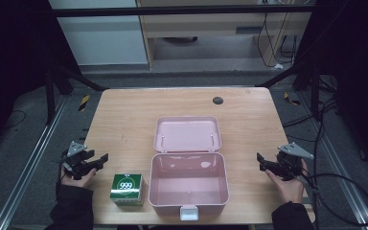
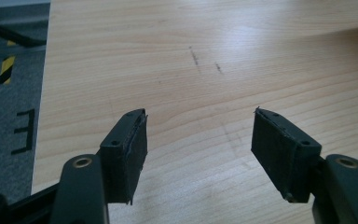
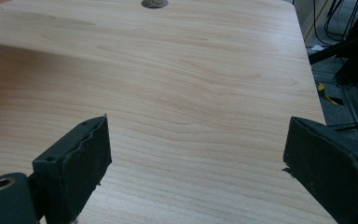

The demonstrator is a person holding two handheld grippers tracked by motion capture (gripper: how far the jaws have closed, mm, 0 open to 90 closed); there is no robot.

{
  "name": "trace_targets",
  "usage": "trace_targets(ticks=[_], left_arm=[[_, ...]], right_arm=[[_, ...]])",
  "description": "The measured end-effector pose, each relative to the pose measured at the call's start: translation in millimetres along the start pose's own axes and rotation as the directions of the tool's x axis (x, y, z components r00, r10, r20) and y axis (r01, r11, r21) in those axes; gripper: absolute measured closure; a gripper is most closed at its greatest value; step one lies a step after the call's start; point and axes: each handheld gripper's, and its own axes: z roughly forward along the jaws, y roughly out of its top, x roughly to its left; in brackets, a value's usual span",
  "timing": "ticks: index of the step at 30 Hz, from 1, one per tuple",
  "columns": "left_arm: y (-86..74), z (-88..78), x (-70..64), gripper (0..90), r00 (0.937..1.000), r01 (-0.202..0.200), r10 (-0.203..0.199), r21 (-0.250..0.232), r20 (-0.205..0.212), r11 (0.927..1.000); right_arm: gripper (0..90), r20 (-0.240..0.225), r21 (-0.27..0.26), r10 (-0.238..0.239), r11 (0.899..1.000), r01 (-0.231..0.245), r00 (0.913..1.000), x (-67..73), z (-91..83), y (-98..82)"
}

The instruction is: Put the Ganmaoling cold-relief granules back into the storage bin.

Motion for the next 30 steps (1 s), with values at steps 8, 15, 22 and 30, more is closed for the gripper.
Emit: trace_targets(ticks=[8, 15, 22, 30], left_arm=[[11.9, -12.5, -5.0, 35.0, 0.995, -0.066, 0.067, -0.016, 0.074, 0.9977], [24.1, -20.7, -10.1, 34.4, 0.9776, -0.137, 0.138, -0.015, 0.159, 0.9905], [34.2, -29.6, -10.9, 31.5, 0.9526, -0.213, 0.21, -0.014, 0.22, 0.977], [46.8, -40.5, -13.9, 25.2, 0.9046, -0.31, 0.295, -0.003, 0.307, 0.9509]], right_arm=[[9.0, -0.002, -0.007, -0.008, 1.0, 0.008, 1.0, 1.0, -0.1, -1.9], [9.4, 0.016, -0.001, -0.022, 1.0, 0.022, 0.9996, 0.0, -0.3, -2.2], [9.4, 0.029, -0.001, -0.044, 0.999, 0.044, 0.9986, -1.7, -0.5, -1.8], [8.2, 0.017, 0.03, -0.054, 0.998, 0.053, 0.9984, -2.5, 2.2, -3.7]])
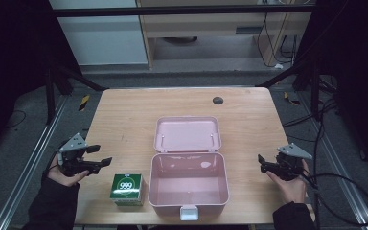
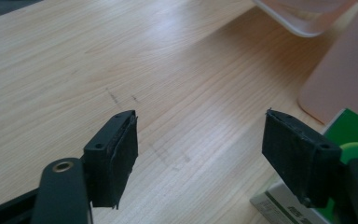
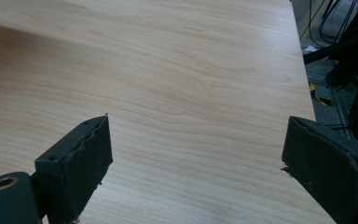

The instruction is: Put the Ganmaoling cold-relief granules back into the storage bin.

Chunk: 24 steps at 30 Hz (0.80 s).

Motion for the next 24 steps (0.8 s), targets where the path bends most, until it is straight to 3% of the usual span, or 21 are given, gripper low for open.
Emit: trace_targets(ticks=[6, 14, 19, 21, 22, 24], left_arm=[[10.1, -5.8, -4.6, 22.6, 0.995, -0.083, 0.08, 0.044, 0.06, 0.9956], [22.4, -9.7, -13.7, 21.2, 0.9784, -0.177, 0.165, 0.095, 0.125, 0.9797], [30.6, -11.4, -20.0, 20.0, 0.9593, -0.247, 0.222, 0.133, 0.174, 0.9599], [33.3, -11.0, -22.6, 19.2, 0.9485, -0.278, 0.246, 0.152, 0.2, 0.9485], [35.0, -10.9, -24.1, 18.9, 0.941, -0.3, 0.263, 0.168, 0.213, 0.9389], [36.7, -10.5, -27.0, 18.3, 0.9317, -0.323, 0.279, 0.18, 0.233, 0.9291]], right_arm=[[7.8, -0.001, 0.002, -0.014, 1.0, 0.014, 0.9999, 0.3, -0.2, -0.6], [7.5, 0.002, -0.006, -0.026, 1.0, 0.026, 0.9997, 0.0, -2.0, -0.6], [6.9, 0.001, 0.003, -0.039, 0.999, 0.039, 0.9992, 0.7, -1.3, -1.0], [6.8, 0.0, 0.004, -0.041, 0.999, 0.041, 0.9992, 0.5, -1.0, -1.1], [6.8, 0.002, 0.005, -0.042, 0.999, 0.042, 0.9991, 0.4, -0.8, -1.2], [6.6, -0.001, 0.005, -0.047, 0.999, 0.047, 0.9989, 0.3, -0.6, -1.4]])
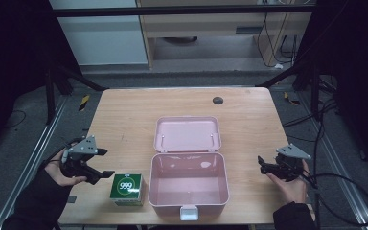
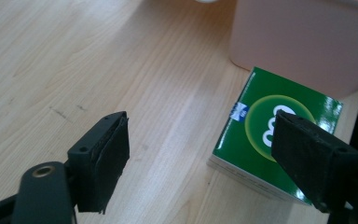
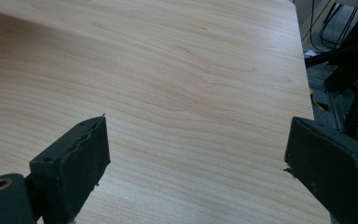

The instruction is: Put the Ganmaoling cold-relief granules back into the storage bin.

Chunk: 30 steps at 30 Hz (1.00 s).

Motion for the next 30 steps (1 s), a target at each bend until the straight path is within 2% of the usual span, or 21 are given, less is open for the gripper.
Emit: trace_targets(ticks=[4, 14, 24, 30], left_arm=[[4.3, 0.3, -5.7, 16.2, 0.998, -0.053, 0.052, 0.027, 0.036, 0.9982], [9.9, 5.1, -11.3, 14.3, 0.9911, -0.116, 0.111, 0.067, 0.073, 0.9909], [19.4, 14.4, -19.9, 12.4, 0.974, -0.203, 0.19, 0.108, 0.124, 0.9731], [22.3, 22.6, -23.5, 11.5, 0.9671, -0.224, 0.206, 0.119, 0.15, 0.9672]], right_arm=[[6.3, -0.006, 0.006, -0.008, 1.0, 0.008, 0.9999, 0.8, 1.0, -0.5], [5.8, -0.012, 0.015, -0.023, 1.0, 0.023, 0.9997, 1.5, 2.5, -1.3], [5.3, -0.018, 0.023, -0.026, 0.999, 0.027, 0.9995, 1.6, 3.1, -2.2], [4.9, -0.017, 0.03, -0.028, 0.999, 0.029, 0.9995, 1.1, 3.6, -2.6]])
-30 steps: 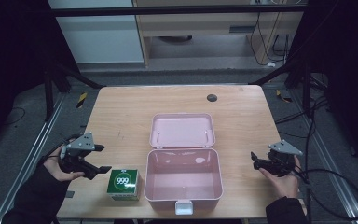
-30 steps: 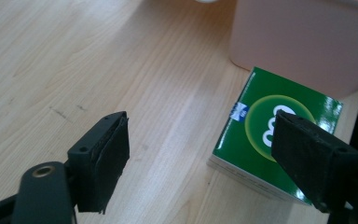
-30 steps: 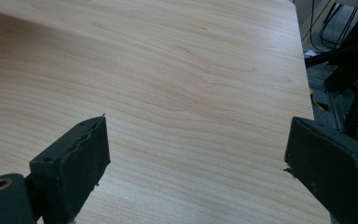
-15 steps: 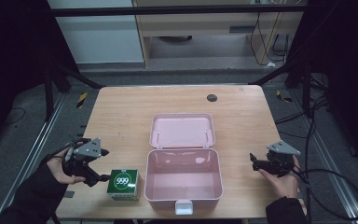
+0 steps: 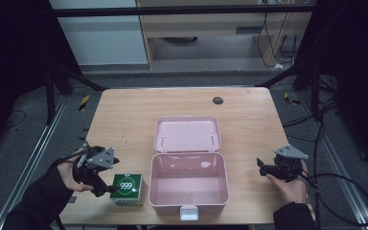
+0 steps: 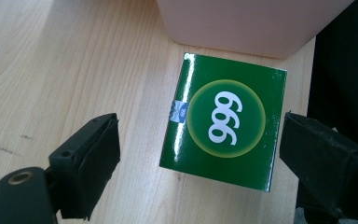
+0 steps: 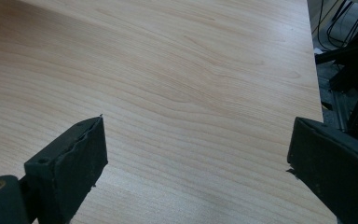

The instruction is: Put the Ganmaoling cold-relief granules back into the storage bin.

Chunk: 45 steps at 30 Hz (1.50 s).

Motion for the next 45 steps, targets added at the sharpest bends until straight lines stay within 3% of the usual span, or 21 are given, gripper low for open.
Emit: trace_targets(ticks=[28, 45], left_arm=[[3.0, 33.9, -5.4, 6.7, 0.9965, -0.049, 0.044, 0.075, 0.071, 0.996], [0.5, 60.2, -4.9, 6.0, 0.993, -0.06, 0.047, 0.12, 0.108, 0.9909]], right_arm=[[3.7, -0.017, 0.023, -0.014, 1.0, 0.014, 0.9998, 1.4, 2.9, -1.6], [3.5, -0.026, 0.039, -0.02, 0.999, 0.021, 0.9995, 1.9, 5.2, -3.5]])
